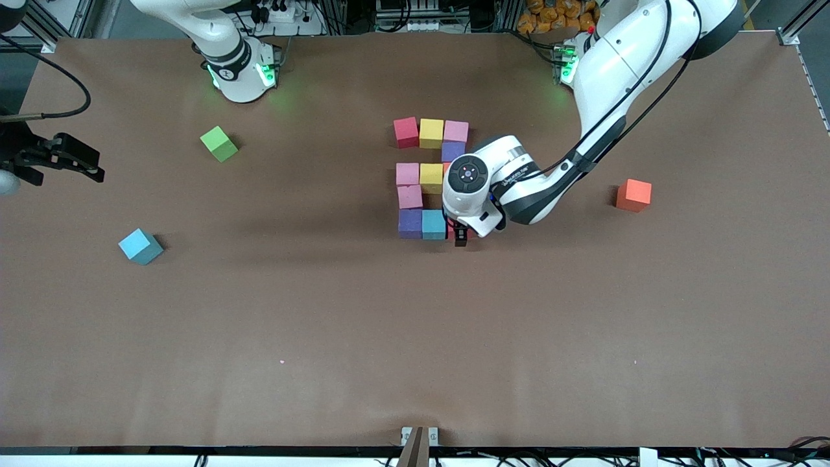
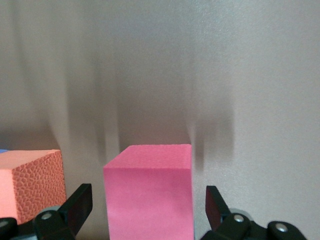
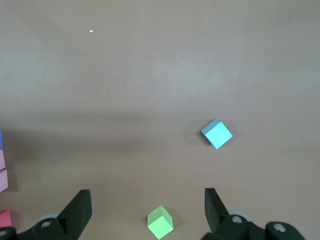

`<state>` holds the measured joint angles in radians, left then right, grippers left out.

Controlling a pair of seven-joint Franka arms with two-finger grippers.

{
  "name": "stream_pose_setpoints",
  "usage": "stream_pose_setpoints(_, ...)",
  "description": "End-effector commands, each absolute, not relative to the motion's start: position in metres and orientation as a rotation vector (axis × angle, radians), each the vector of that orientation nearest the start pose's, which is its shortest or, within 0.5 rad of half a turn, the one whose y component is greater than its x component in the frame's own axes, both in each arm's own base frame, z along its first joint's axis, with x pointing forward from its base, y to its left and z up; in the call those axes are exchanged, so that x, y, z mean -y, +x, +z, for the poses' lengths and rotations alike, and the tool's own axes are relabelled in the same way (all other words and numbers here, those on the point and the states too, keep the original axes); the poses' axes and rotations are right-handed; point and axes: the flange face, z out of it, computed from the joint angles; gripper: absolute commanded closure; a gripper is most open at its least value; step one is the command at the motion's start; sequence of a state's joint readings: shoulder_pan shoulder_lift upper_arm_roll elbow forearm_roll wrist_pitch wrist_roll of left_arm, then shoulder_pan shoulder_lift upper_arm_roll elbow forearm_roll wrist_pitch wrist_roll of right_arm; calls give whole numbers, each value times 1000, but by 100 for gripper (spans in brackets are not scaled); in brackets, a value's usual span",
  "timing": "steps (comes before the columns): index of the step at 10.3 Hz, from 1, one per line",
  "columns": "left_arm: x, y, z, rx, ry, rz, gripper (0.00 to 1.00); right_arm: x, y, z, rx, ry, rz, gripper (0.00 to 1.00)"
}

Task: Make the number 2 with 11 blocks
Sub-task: 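Lower the pink cube beside the cyan cube and open the left gripper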

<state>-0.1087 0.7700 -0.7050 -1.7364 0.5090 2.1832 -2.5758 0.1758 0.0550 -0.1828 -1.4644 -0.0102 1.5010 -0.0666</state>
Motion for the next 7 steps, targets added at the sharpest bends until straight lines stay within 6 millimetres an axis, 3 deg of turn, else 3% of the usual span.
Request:
stream_pose_setpoints(1, 429, 494, 225, 2105, -2163, 83, 0, 5, 564, 641, 111, -3160, 20, 0)
stream_pose_setpoints(3, 436, 492, 234, 2085, -2184, 84, 0, 5, 564, 641, 111, -3160, 20, 0)
stream_pose_setpoints(7, 434, 512, 257, 2081, -2190, 56, 0, 4, 564, 641, 111, -3159, 20, 0)
